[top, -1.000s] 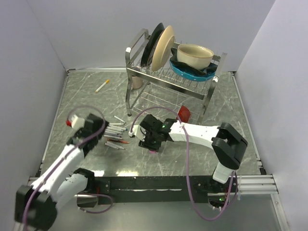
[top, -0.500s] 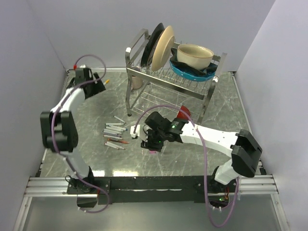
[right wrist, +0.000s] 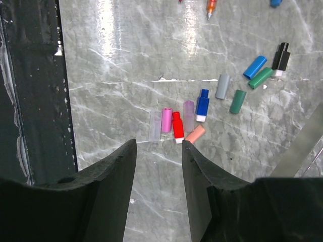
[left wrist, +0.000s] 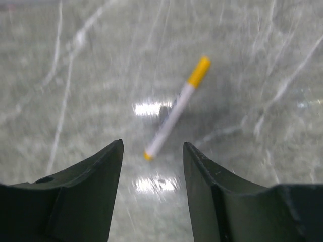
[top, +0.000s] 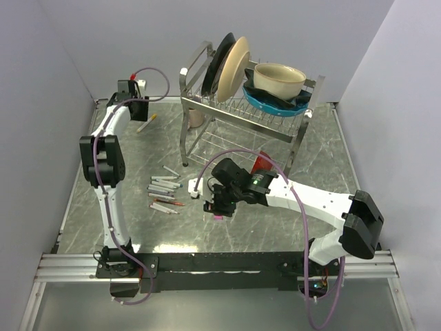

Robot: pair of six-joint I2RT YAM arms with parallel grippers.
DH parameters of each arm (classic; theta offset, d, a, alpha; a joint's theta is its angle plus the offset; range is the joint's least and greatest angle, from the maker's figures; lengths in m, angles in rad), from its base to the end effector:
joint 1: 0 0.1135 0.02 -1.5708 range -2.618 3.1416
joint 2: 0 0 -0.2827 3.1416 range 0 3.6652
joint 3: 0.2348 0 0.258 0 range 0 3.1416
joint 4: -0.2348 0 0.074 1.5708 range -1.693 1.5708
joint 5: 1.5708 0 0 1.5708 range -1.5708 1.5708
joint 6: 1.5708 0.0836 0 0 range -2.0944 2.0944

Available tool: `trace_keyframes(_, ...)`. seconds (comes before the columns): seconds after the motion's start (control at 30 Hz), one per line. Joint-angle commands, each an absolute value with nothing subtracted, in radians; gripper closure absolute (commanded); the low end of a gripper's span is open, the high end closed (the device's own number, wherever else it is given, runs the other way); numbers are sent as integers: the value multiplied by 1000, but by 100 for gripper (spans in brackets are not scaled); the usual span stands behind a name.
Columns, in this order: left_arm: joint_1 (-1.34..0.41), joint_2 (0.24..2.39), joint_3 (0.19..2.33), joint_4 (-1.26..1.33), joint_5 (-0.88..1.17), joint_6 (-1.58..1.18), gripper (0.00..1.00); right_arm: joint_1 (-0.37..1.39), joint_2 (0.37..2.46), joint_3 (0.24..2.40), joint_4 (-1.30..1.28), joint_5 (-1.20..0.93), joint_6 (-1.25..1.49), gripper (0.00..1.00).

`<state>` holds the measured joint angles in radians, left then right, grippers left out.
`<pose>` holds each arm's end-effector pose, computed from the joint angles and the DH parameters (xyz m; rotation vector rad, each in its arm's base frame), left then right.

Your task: Open the pen caps

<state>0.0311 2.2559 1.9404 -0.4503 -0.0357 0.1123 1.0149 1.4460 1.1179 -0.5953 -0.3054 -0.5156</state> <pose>0.5692 0.0207 0.2024 0.0772 2.3375 0.1130 0.1551 0.2973 0.2473 -1.8442 1.7318 0.5862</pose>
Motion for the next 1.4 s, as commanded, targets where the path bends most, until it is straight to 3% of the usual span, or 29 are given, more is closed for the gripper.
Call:
trace_keyframes(0.0,32,2360,2123,-526,9,238,45,1026,1414,1112,-595,-313,-528,51)
trace_keyframes(0.23,32,2419,2146,-531,90,296,51,1034,1431,1112,-598,-310,-531,51)
trace_keyframes(0.6,32,2477,2140,-554,69,325,52,1040,1440,1115,-604,-321,-537,51)
trace_keyframes(0.77,32,2480,2106,-580,81,325,71,1040,1436,1115,-606,-321,-538,51)
trace_keyframes(0.93,32,2445,2033,-591,133,287,99,1042,1424,1114,-604,-321,-545,51)
trace_keyframes(1.23,55,2186,1760,-491,257,8,99,1042,1306,1075,-614,-463,-626,51)
trace_keyframes(1.37,72,1960,1475,-358,366,-168,99,1042,1252,1046,-591,-480,-635,51)
